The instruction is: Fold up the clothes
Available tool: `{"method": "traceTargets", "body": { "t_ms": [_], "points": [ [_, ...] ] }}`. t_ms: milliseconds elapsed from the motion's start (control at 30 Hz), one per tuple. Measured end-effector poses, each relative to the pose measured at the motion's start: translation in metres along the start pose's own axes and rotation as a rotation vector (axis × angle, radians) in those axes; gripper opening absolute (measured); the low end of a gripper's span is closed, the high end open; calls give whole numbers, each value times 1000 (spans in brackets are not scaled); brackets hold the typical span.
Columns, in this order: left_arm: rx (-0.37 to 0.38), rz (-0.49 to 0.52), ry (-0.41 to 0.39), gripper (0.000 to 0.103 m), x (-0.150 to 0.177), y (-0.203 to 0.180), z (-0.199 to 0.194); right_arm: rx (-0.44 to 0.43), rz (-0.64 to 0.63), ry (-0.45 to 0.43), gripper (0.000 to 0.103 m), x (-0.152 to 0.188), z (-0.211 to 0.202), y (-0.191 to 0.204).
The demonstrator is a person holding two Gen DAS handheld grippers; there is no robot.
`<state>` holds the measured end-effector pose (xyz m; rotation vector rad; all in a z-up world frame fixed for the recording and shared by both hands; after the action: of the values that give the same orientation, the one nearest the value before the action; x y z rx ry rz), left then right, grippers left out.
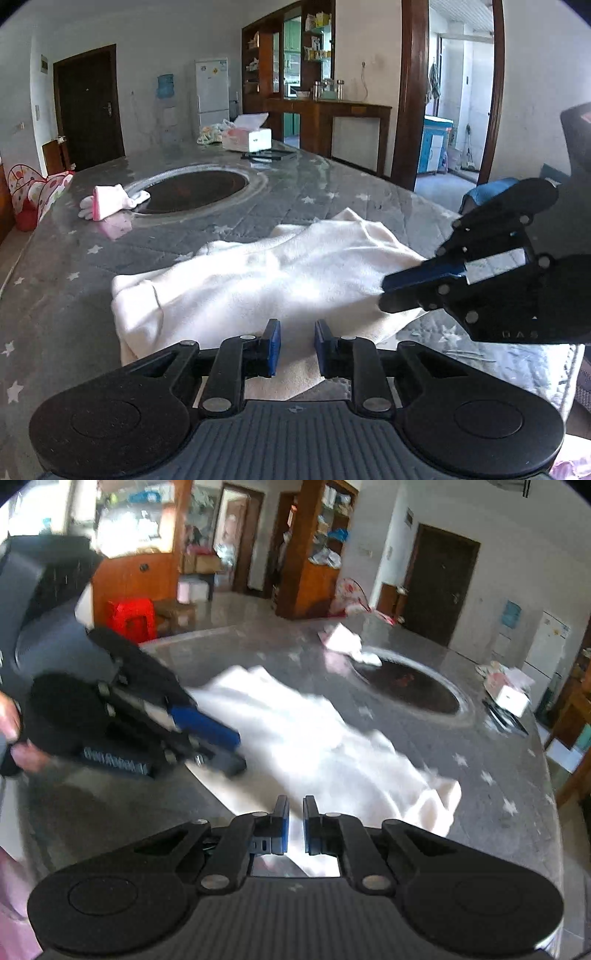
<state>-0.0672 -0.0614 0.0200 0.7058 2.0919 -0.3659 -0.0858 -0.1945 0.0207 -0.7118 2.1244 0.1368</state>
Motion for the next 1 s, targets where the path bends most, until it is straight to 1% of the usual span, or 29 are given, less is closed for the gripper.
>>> {"method": "traceTargets", "body": {
  "t_ms": [100, 200, 300, 400, 500, 533, 567, 700, 800, 967, 1000],
  "points": [
    [-23, -38, -5, 23, 3, 8, -9, -36, -10, -22, 7, -10, 4, 5],
    [-45, -98, 9, 23, 10, 24, -13, -55, -14, 7, 7, -9, 21, 8],
    [-35, -151, 8, 23, 15, 38, -21, -57, -14, 29, 10, -3, 29, 8],
    [-32, -191, -9, 23, 13, 48, -32, -60, 0, 26, 11, -5, 25, 7],
    [-50, -240, -46, 23, 8, 61, -42, -57, 4, 16, 11, -7, 22, 7],
    [-65, -264, -53, 23, 6, 68, -43, -56, 9, 14, 13, -7, 21, 6],
    [-78, -290, -51, 23, 6, 74, -42, -55, 15, 13, 15, -8, 21, 5],
    [-106, -387, -6, 22, 8, 97, -30, -53, 23, 27, 16, -5, 26, 5],
    [-87, -429, 13, 22, 10, 107, -20, -52, 20, 28, 16, -5, 26, 5],
    [-72, -414, 19, 21, 4, 111, -5, -53, 15, 32, 17, -6, 27, 4],
    [-74, -412, 19, 19, 4, 112, -2, -53, 15, 33, 17, -6, 28, 4]
  ]
}}
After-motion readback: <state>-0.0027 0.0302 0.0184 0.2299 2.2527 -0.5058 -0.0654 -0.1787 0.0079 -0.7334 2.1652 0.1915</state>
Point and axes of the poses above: each gripper's, at about its wrist camera, not at the fingertips, and z roughly the way its jaws point, y to its left, x to its underside, the point moved 1 cm from there along z, roughly the way its jaws point, and after that the axes turned 1 degree about -x, right-handed, at the moved point
